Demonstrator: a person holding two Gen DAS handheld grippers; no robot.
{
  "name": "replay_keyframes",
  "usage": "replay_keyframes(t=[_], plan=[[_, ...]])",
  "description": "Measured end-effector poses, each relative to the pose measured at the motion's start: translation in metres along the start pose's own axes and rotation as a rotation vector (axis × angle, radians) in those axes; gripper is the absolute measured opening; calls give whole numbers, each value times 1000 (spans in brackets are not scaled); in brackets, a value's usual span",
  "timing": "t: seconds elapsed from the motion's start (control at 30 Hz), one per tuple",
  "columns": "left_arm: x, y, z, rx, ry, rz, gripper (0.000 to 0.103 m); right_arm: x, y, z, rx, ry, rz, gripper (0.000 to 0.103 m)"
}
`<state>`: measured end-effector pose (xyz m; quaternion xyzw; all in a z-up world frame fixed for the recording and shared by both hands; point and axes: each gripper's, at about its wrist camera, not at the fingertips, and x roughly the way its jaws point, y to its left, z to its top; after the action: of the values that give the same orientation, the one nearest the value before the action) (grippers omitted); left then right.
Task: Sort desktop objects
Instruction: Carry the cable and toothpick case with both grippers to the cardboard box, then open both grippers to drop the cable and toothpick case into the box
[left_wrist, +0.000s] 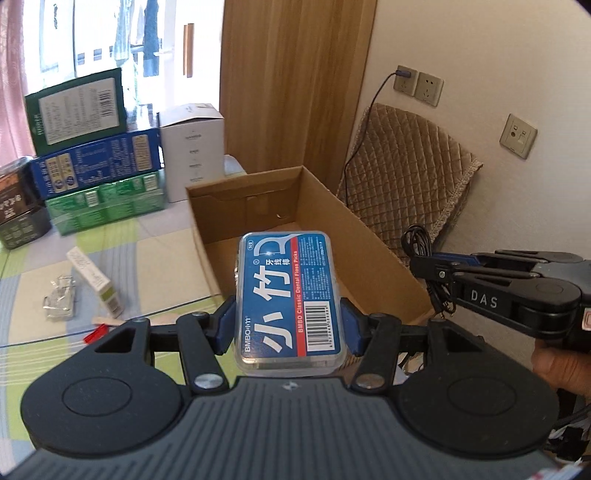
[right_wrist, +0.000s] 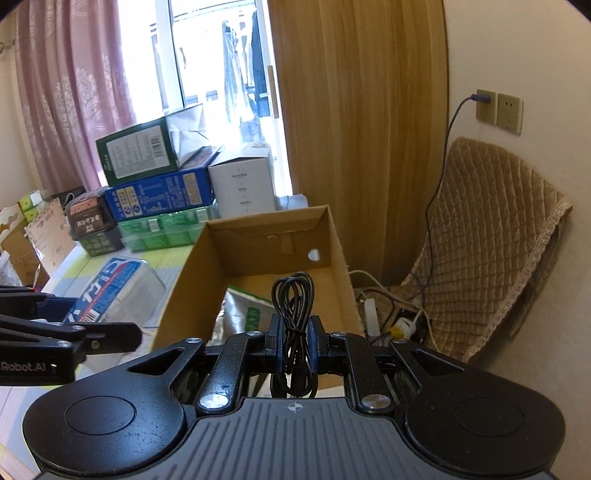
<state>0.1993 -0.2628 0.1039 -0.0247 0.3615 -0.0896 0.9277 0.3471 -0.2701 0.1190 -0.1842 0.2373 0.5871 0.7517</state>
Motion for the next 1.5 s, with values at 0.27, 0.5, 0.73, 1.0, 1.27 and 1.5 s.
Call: replay_keyframes(t=[0.27,0.5,0.73,1.0,1.27,1.5], plan=[[41,-4,7,12,29,-23,51,28,-13,4,-1,29,7,10],[64,-4,6,-4,42,-36,52,44,-19,1,4,50,7,10],[66,2,1,5,39,-8,62,52,-17,-4,3,68,9,10],[59,11,-1,-7,25,-3,62,55,-6,-4,-15,74,14,10],[52,23,-7,-26,18,12,64,58,-1,1,10,47,44,23],[45,35,-13,-42,16,28,66,55,1,-2,13,54,32,40]])
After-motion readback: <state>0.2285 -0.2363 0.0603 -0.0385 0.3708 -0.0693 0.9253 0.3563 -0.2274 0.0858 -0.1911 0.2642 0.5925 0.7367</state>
